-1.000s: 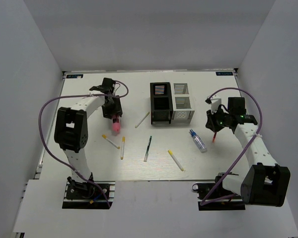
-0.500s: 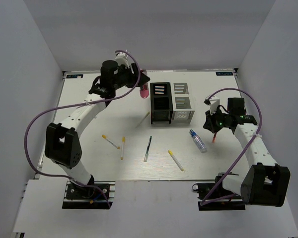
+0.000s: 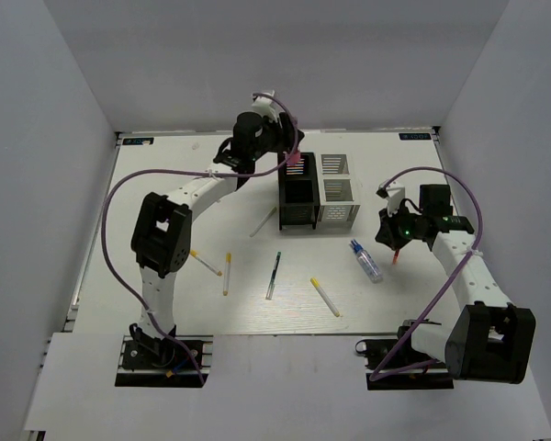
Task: Sort the stationery into containers
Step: Place the stationery into the container, then grab a piece of stationery with the right arm
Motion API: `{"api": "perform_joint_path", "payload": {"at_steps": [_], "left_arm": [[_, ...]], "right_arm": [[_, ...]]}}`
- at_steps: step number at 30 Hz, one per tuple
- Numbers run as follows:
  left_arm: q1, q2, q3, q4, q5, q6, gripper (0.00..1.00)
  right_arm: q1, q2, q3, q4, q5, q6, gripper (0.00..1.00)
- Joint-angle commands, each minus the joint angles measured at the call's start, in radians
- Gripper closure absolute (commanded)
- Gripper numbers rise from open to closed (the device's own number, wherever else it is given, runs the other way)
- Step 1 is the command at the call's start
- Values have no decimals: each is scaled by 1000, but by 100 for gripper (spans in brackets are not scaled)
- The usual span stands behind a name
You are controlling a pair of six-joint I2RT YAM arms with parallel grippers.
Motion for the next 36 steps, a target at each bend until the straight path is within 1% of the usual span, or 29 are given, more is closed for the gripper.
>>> {"api": "perform_joint_path", "payload": {"at_steps": [1,2,4,6,8,9,10,11,12,13,15,16,17,19,21,24,27,28,29,30,31,32,33,34,35,36], "left_arm": [[-34,-14,57,22,-113,87,86],[-45,0,57,22,-114,87,86],[-54,11,66,12,-137,116,81],[-63,21,79,1,-147,141,71],[-74,21,79,-25,-147,154,67],[-83,21,79,-25,-159,154,58],[-83,21,61,-25,-160,167,54],[-92,21,60,-25,-172,167,49],[-93,21,44,-25,-181,167,40],[-93,11,31,-25,-193,167,37],[-93,11,31,-25,-202,167,34],[-93,11,31,-25,-203,167,30],[-93,11,31,-25,-203,167,28],[-93,11,42,-34,-212,167,23],[-93,11,53,-46,-222,167,20],[-93,0,53,-47,-235,176,19],[-93,-60,53,-97,-245,176,19],[-93,-86,44,-138,-245,176,19],[-93,-150,33,-169,-255,176,16],[-93,-185,-1,-201,-255,161,16],[-93,-222,-21,-279,-268,150,12],[-93,-259,-41,-327,-278,112,6],[-82,-340,-93,-374,-287,84,6],[-73,-380,-126,-419,-307,57,6],[-73,-425,-203,-506,-322,9,1],[-73,-469,-251,-542,-343,-16,1]], "right_arm": [[1,-17,-3,21,1,4,98],[1,-17,-3,21,4,7,98],[1,-16,3,17,4,6,96],[1,-16,3,9,10,6,92],[1,-14,3,9,13,6,88],[1,-16,1,6,13,4,85],[1,-17,1,7,13,6,75],[1,-14,-2,4,12,6,70],[2,-17,0,4,10,6,63],[1,-13,0,1,9,3,55],[1,-1,3,-12,3,-2,50],[1,-14,4,-22,0,-5,47],[1,-11,7,-29,-14,-19,44],[4,-13,7,-48,-23,-34,41],[5,-14,4,-54,-31,-43,41],[5,-10,-13,-43,-31,-46,41],[13,15,-36,-11,-27,-37,41],[21,39,-43,4,-10,-31,41],[22,49,-49,15,2,-28,41],[50,56,-54,35,15,-11,41],[62,85,-60,50,50,-6,41],[74,98,-57,53,61,3,41],[82,114,-59,63,75,12,41],[90,119,-62,82,85,24,41],[105,128,-75,87,91,27,41],[114,131,-82,116,108,43,41]]}}
